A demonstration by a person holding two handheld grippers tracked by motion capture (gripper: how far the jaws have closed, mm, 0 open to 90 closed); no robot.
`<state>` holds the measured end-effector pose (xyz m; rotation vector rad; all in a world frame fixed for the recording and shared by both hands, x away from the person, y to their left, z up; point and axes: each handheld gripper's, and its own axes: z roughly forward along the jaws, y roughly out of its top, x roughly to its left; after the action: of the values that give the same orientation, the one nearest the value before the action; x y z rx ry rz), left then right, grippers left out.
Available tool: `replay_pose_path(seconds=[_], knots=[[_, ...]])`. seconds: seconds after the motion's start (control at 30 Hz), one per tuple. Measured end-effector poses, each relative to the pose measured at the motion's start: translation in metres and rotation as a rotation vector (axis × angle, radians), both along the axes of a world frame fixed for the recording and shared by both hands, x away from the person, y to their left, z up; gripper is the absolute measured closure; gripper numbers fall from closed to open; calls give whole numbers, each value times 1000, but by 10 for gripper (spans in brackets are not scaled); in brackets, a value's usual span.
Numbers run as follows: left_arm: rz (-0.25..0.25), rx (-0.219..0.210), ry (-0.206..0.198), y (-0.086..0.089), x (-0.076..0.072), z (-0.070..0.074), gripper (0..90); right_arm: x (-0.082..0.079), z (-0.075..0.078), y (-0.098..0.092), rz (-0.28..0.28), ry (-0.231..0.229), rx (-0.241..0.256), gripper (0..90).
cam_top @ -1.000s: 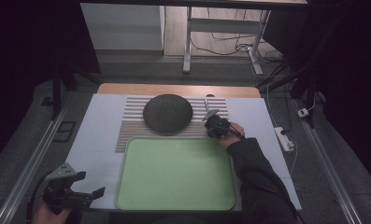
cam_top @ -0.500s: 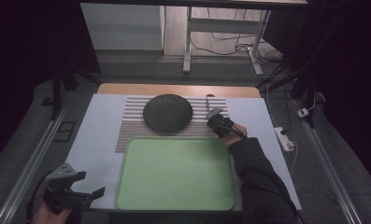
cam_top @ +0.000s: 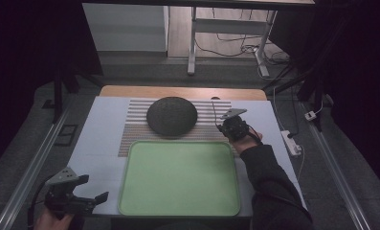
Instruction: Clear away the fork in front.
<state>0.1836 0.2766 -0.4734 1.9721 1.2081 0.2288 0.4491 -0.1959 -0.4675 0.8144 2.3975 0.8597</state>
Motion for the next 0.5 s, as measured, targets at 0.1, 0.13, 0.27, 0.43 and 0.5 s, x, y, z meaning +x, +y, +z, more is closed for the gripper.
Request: replay_pose_path(seconds=[0.1, 0.13, 0.27, 0.43, 0.5], knots=[[-17, -15, -4, -2, 1, 1, 0, -8, 5, -3, 9, 5, 27, 900], [-24, -18, -4, -2, 2, 1, 0, -11, 7, -4, 15, 7, 40, 900], [-54, -61, -10, -3, 4, 2, 0, -23, 15, -8, 29, 10, 78, 900], [-67, -58, -26, -6, 5, 5, 0, -37, 20, -11, 54, 15, 99, 900], [-88, -72, -20, -7, 7, 5, 10, -44, 22, -13, 65, 17, 101, 900]])
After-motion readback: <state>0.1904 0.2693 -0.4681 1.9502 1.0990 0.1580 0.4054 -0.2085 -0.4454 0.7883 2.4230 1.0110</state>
